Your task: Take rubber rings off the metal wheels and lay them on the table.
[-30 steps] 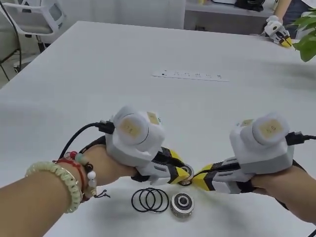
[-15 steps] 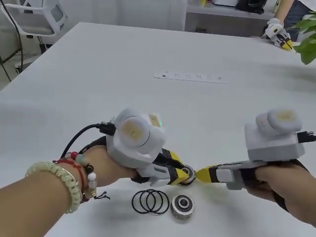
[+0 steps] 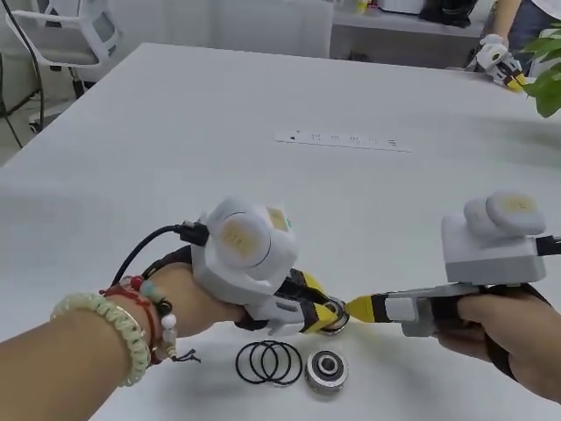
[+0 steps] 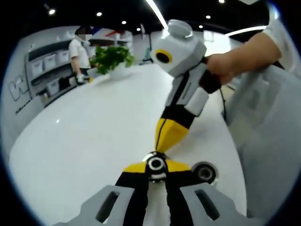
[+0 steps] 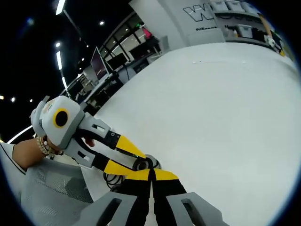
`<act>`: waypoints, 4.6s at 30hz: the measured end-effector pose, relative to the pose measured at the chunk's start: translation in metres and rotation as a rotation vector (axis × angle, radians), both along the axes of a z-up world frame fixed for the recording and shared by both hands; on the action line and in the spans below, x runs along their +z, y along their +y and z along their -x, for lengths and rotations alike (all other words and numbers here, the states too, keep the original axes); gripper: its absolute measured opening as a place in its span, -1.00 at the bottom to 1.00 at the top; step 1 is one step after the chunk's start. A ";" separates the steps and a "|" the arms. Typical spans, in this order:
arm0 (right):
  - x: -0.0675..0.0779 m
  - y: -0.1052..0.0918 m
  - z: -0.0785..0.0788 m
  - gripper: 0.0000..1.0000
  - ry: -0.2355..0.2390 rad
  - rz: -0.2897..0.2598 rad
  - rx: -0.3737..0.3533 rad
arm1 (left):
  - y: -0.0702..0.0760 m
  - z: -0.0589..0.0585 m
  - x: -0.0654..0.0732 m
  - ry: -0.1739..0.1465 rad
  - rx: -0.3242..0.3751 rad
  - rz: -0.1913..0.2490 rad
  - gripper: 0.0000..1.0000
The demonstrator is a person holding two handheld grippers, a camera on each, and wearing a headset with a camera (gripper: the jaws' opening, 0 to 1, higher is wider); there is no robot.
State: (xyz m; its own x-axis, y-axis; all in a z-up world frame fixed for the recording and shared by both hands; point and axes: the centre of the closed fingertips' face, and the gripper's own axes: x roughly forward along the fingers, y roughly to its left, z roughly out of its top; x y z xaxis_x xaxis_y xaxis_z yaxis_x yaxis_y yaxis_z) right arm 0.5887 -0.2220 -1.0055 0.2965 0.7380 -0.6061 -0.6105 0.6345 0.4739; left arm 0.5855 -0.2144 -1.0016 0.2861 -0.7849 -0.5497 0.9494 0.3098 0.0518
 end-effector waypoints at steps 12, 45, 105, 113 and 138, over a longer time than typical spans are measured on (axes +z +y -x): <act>0.002 0.003 0.001 -1.00 0.002 -0.004 0.006 | 0.000 0.000 0.000 -0.001 -0.001 -0.001 -0.73; 0.020 0.025 0.007 -1.00 -0.018 -0.089 0.033 | -0.002 0.001 0.000 -0.015 0.001 0.008 -0.73; 0.047 0.075 0.047 -1.00 0.014 -0.190 0.191 | 0.155 0.071 0.077 -0.088 0.268 -0.077 0.28; 0.029 0.079 0.059 -1.00 0.044 -0.150 0.236 | 0.167 0.086 0.062 -0.048 0.335 -0.056 0.31; 0.003 0.076 0.060 -1.00 0.079 -0.071 0.221 | 0.158 0.091 0.053 -0.029 0.371 -0.015 0.26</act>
State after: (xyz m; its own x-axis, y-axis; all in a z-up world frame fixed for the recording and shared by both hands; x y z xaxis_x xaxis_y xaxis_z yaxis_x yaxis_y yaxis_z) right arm 0.5282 -0.1463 -1.0026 0.0770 0.8212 -0.5654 -0.6902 0.4532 0.5642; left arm 0.4945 -0.0566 -0.9483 0.5652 -0.6171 -0.5475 0.7710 0.6312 0.0844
